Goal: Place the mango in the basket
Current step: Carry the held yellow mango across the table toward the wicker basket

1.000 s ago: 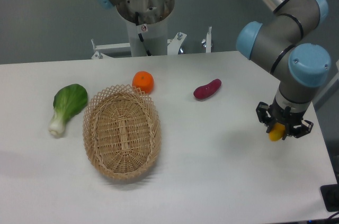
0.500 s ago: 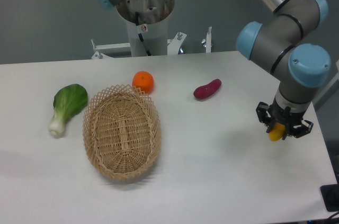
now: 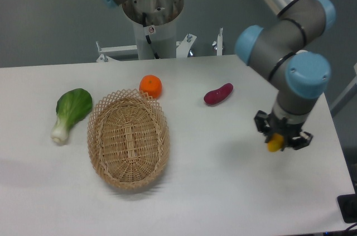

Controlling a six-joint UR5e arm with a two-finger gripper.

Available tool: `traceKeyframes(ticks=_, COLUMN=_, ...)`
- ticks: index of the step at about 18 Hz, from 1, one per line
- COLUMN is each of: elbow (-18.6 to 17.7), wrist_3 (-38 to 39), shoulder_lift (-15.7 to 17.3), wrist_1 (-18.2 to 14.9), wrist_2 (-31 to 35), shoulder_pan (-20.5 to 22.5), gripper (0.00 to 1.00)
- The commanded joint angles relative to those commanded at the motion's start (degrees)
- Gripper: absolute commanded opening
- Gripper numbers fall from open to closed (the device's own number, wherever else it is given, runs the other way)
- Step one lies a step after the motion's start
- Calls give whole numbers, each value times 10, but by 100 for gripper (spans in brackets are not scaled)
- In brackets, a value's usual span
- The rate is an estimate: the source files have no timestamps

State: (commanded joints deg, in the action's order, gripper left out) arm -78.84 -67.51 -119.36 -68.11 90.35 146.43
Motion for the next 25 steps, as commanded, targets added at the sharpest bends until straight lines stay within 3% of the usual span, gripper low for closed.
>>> traceKeyframes(ticks=12, elbow=-22, wrist_3=55, shoulder_lift=17, wrist_1=-26, wrist_2=-1, shoulder_pan=-94, gripper=34)
traceKeyframes(ticks=15, elbow=-22, wrist_3=59, shoulder_lift=15, wrist_1=-55, wrist_2=2, shoulder_pan=-118, gripper=34)
traceKeyframes(ticks=25, elbow=-53, wrist_3=105, shoulder_lift=11, wrist_1=-46, wrist_2=5, shoulder_pan=-202, gripper=34)
